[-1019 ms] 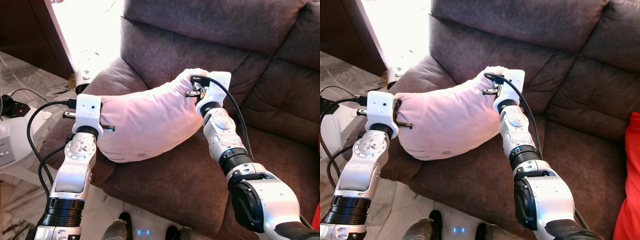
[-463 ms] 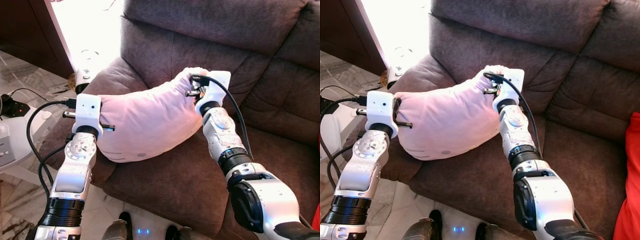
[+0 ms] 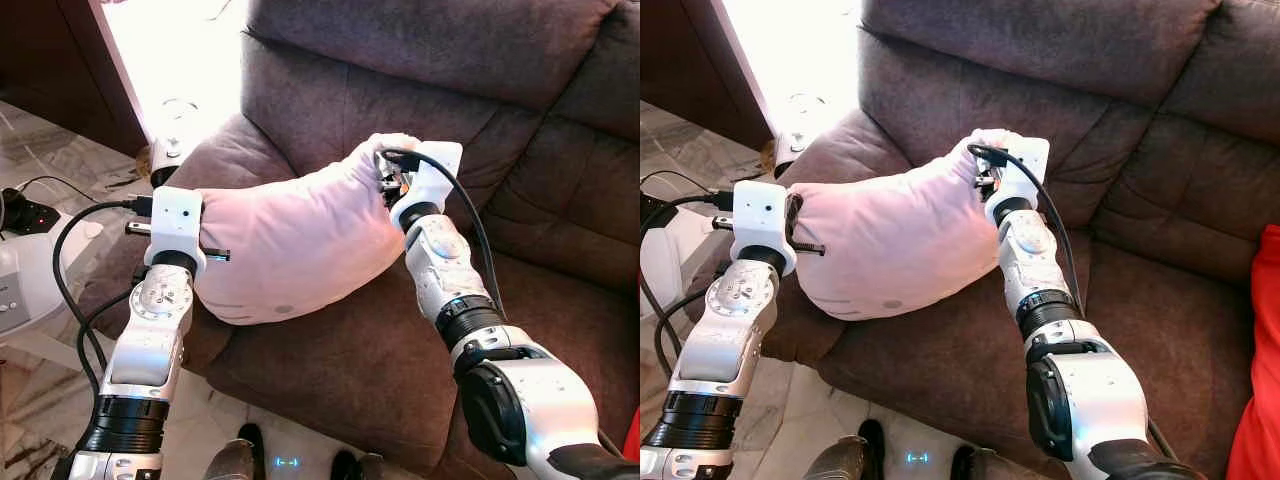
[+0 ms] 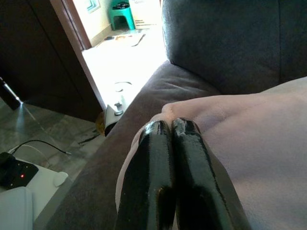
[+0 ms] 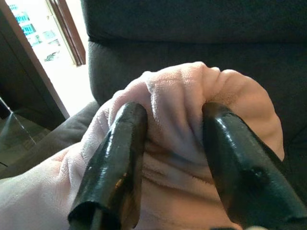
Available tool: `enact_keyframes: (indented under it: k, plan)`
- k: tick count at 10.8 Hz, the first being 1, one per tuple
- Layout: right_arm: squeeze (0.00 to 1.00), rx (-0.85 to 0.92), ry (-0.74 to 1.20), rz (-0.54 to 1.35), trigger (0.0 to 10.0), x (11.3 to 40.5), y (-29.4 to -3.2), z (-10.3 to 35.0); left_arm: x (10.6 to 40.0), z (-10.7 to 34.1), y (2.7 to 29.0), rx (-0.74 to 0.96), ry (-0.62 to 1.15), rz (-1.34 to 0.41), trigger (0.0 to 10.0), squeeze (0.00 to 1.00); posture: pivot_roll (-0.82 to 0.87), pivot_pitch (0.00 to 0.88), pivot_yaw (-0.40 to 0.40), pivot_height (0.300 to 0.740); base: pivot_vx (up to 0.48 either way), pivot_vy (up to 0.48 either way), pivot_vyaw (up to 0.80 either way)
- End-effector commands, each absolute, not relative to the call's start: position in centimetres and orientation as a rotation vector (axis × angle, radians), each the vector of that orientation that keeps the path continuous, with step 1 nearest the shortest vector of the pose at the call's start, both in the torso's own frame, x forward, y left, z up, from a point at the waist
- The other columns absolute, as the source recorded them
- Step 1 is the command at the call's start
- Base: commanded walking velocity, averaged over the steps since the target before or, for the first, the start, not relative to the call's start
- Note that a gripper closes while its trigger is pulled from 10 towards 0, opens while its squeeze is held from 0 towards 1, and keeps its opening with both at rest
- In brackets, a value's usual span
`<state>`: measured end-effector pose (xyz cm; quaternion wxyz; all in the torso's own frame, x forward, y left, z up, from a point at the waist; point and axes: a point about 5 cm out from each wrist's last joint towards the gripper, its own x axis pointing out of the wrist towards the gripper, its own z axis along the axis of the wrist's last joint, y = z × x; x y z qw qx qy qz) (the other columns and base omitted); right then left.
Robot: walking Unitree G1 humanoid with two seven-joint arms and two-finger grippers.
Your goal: Move the pillow to the sofa from floor
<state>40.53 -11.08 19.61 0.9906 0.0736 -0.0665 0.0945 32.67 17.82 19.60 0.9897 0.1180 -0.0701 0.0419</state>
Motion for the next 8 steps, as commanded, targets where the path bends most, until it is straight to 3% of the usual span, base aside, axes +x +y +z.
enact_keyframes:
  k: [1,4,5,6,8]
  plan:
    - [1.00,0.161,-0.112,0.205,10.0,40.4,-10.8,19.1,32.6,19.2,18.0,0.258,-0.125,0.095,10.0,0.00,0.22,0.248,-0.103,0.740,0.000,0.000,0.00]
    - [1.00,0.176,-0.136,0.209,10.0,40.5,-10.8,19.6,32.7,19.2,17.8,0.253,-0.129,0.089,10.0,0.00,0.22,0.246,-0.105,0.740,0.000,0.000,0.00]
    - [0.35,0.154,-0.181,0.193,10.0,40.6,-10.8,20.6,32.7,19.2,17.8,0.254,-0.127,0.085,10.0,0.00,0.22,0.245,-0.104,0.740,0.000,0.000,0.00]
    - [0.00,0.165,-0.202,0.193,10.0,40.6,-10.8,21.0,32.7,19.2,17.8,0.255,-0.127,0.084,10.0,0.00,0.22,0.245,-0.103,0.740,0.000,0.000,0.00]
    - [0.00,0.219,-0.345,0.127,10.0,40.7,-12.0,24.0,32.8,18.9,18.1,0.264,-0.105,0.092,10.0,0.00,0.22,0.244,-0.103,0.740,0.000,0.000,0.00]
